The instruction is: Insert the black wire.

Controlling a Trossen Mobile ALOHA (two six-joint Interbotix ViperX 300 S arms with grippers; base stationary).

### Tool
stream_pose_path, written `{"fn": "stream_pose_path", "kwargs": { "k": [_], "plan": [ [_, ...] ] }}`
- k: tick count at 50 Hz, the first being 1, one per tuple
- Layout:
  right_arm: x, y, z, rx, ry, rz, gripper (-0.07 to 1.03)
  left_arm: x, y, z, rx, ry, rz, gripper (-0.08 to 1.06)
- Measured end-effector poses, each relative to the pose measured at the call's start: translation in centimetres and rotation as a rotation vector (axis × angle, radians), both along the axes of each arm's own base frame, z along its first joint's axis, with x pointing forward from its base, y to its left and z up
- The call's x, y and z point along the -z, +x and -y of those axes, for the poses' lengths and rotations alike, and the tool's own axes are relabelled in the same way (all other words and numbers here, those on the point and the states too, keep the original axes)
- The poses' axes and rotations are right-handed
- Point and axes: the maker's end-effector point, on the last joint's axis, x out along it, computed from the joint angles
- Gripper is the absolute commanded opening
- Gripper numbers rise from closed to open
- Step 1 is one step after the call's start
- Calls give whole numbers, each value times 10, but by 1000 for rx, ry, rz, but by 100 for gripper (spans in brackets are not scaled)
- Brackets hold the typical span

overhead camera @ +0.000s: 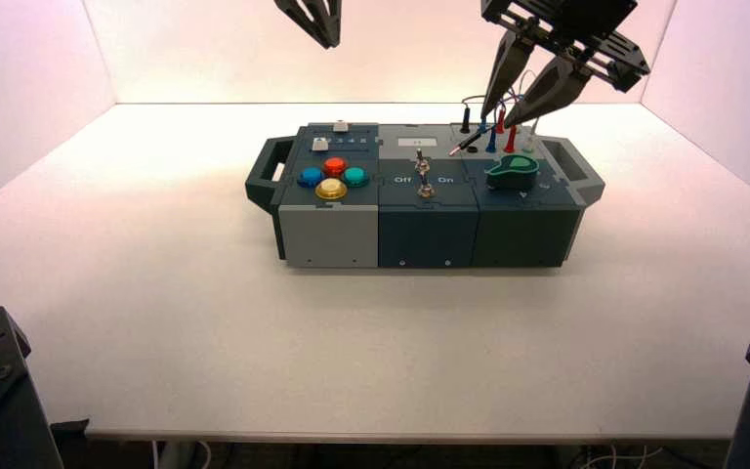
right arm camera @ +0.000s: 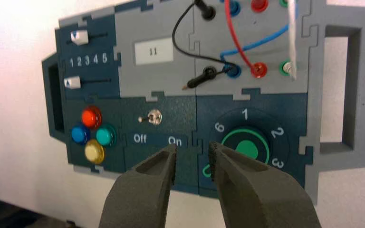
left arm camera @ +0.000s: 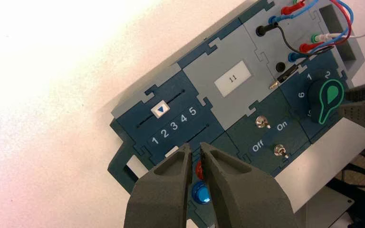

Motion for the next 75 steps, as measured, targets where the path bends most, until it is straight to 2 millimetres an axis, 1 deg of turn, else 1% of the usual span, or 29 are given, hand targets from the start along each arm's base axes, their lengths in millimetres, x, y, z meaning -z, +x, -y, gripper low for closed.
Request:
{"fn": "stream_pose_path", "kwargs": {
  "k": [4, 14, 18, 26, 31, 43, 58, 66, 75],
  "plan": [
    [1, 3, 0, 10, 1, 6, 43, -2, 2, 1, 0, -3, 6, 13],
    [15, 5, -1, 17, -6, -31, 43, -15, 13, 1, -8, -18, 44, 23],
    [20, 8, -3, 20, -8, -44, 42, -21, 18, 1, -12, -25, 60, 23],
    [24, 18, -6, 21, -9, -48, 42, -29, 24, 1, -17, -34, 81, 24],
    [26, 24, -8, 23, -10, -50, 42, -29, 24, 2, -18, -36, 83, 28],
    [33, 35, -12, 27, -11, -63, 42, -29, 24, 2, -18, -36, 80, 28],
    [32, 42, -16, 72, 23, -51, 42, -28, 24, 1, -20, -35, 78, 28],
    [34, 40, -16, 94, 36, -58, 42, -29, 24, 1, -20, -36, 80, 28],
    [43, 28, -11, 118, 37, -90, 42, -29, 24, 1, -20, -37, 78, 28]
  ]
}}
